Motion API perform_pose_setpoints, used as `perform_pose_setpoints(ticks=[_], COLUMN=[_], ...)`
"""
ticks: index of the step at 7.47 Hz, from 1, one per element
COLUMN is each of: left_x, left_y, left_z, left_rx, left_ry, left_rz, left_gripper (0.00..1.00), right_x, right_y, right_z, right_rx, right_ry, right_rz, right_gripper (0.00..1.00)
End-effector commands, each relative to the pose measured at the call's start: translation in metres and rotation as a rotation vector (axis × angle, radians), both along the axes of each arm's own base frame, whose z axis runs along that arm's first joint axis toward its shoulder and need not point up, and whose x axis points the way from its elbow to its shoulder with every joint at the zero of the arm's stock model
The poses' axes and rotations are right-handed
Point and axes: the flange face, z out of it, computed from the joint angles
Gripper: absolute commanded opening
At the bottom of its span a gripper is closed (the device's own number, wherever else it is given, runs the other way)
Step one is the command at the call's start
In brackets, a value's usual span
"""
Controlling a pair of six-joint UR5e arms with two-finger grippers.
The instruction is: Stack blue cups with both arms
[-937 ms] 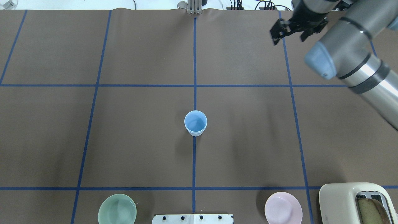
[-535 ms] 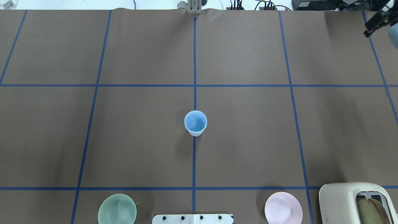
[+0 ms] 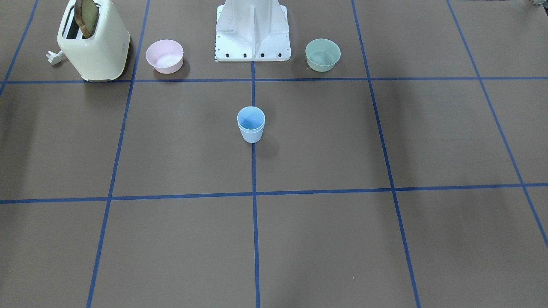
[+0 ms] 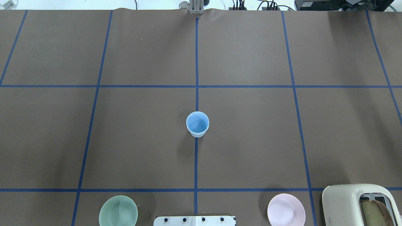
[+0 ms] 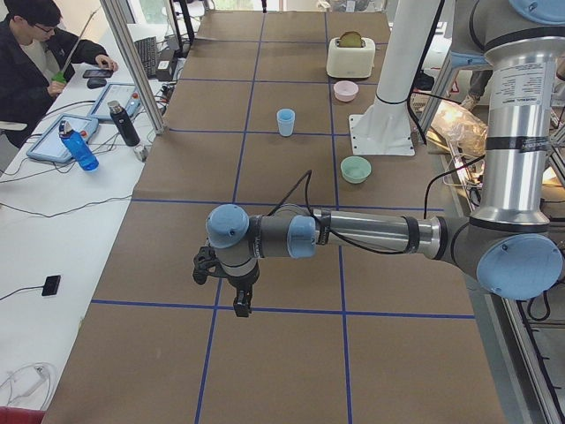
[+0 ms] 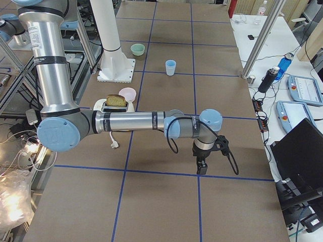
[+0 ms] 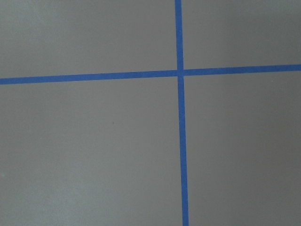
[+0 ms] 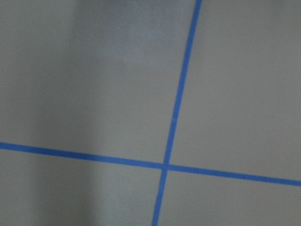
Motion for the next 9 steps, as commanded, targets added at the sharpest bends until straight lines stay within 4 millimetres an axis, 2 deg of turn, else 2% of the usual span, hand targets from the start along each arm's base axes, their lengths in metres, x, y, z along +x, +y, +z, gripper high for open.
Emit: perform_pose_setpoints(ticks=[1,3,5,9], left_x=[0.0,0.0,0.0,-0.001], left_y=[0.001,0.004,0.003,0.001], left_z=[0.002,0.016,0.012,0.011], left_rx=[-0.012,-0.037,-0.022,0.041], left_ry=[-0.004,0.0,-0.001,-0.008], left_rz=[-0.008,-0.004,0.002,0.0], left_gripper=[0.99,0.99,0.99,0.99], right_x=[0.004,0.003,0.004,0.004], right_y=[0.025,0.025,0.019,0.022], right_z=[0.025,0.025,0.017,0.02], right_rx=[0.045,0.035,0.047,0.043], right_ry=[-0.001,-0.005,-0.008,-0.006], right_rz=[0.004,0.007,0.009,0.01], right_gripper=[1.0,1.0,1.0,1.0])
